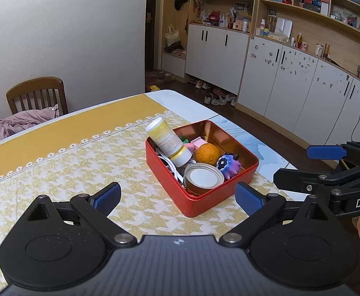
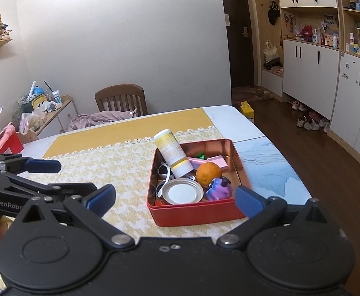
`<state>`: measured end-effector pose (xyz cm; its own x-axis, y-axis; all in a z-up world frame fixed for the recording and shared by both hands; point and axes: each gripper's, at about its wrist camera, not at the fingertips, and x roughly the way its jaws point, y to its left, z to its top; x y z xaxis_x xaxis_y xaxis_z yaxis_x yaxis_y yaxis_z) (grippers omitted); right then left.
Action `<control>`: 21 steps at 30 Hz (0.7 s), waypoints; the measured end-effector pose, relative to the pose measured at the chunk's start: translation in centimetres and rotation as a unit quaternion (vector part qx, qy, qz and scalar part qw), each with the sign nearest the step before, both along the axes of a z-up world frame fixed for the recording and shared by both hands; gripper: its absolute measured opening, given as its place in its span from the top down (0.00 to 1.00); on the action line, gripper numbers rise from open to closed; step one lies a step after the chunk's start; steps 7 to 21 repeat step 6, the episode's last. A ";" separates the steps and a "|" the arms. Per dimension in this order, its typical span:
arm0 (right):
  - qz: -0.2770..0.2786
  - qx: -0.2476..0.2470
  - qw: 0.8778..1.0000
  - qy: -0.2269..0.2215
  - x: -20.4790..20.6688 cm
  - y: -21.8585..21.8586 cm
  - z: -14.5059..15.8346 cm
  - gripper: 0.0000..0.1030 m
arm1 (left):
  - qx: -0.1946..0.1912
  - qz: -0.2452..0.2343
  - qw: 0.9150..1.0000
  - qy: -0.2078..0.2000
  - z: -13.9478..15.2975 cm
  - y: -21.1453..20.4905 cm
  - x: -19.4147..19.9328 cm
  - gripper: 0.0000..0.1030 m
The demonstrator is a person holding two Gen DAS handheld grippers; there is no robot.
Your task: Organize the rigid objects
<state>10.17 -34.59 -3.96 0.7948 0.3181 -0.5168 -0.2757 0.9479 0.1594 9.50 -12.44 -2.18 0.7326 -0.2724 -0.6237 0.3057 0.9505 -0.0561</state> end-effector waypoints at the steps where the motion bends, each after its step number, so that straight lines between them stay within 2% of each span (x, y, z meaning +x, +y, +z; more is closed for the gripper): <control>1: -0.001 0.001 1.000 0.000 -0.1 0.0 0.0 0.00 | 0.000 0.002 1.000 -0.001 0.0 0.1 0.0 0.03; 21: -0.007 0.003 1.000 0.007 -0.1 0.0 -0.3 0.00 | -0.004 0.012 1.000 0.002 0.0 0.9 0.3 0.03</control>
